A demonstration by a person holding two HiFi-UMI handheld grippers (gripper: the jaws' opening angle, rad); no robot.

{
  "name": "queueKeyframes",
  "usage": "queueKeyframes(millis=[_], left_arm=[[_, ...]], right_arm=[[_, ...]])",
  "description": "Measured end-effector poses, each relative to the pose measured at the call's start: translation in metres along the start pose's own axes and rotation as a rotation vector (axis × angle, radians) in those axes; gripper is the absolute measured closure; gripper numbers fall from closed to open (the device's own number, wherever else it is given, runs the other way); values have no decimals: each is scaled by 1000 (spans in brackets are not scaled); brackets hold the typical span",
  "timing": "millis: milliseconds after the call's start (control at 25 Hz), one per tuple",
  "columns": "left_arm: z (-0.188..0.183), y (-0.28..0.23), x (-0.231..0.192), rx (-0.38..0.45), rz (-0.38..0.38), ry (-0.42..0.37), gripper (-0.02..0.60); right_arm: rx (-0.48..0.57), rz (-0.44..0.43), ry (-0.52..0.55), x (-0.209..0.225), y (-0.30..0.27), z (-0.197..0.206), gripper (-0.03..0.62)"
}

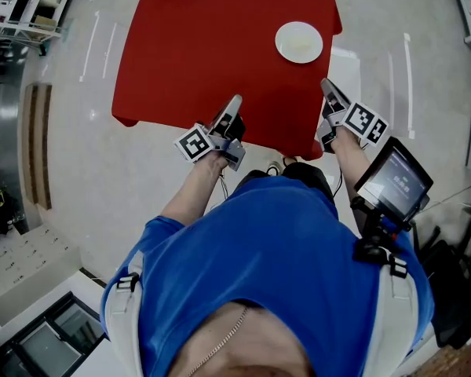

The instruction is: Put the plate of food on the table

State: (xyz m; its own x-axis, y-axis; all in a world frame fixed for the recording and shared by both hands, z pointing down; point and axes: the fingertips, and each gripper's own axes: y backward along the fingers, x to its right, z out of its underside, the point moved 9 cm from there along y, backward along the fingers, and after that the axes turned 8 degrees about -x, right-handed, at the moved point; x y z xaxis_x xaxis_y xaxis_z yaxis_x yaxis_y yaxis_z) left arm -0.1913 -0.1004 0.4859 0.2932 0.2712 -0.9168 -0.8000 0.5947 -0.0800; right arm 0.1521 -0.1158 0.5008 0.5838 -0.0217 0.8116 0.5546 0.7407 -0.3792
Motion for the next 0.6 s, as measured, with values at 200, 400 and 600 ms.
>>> queueKeyframes(millis=[200,400,600], left_arm=[[14,21,13,-9,15,-3,575],[38,53,30,-30,25,-26,575],[35,44,25,-38,27,-13,575]], right_arm=[[13,-17,40,-22,27,28,591],[21,-25,67,-43,66,69,591],[15,-30,88,-43,63,72,591]])
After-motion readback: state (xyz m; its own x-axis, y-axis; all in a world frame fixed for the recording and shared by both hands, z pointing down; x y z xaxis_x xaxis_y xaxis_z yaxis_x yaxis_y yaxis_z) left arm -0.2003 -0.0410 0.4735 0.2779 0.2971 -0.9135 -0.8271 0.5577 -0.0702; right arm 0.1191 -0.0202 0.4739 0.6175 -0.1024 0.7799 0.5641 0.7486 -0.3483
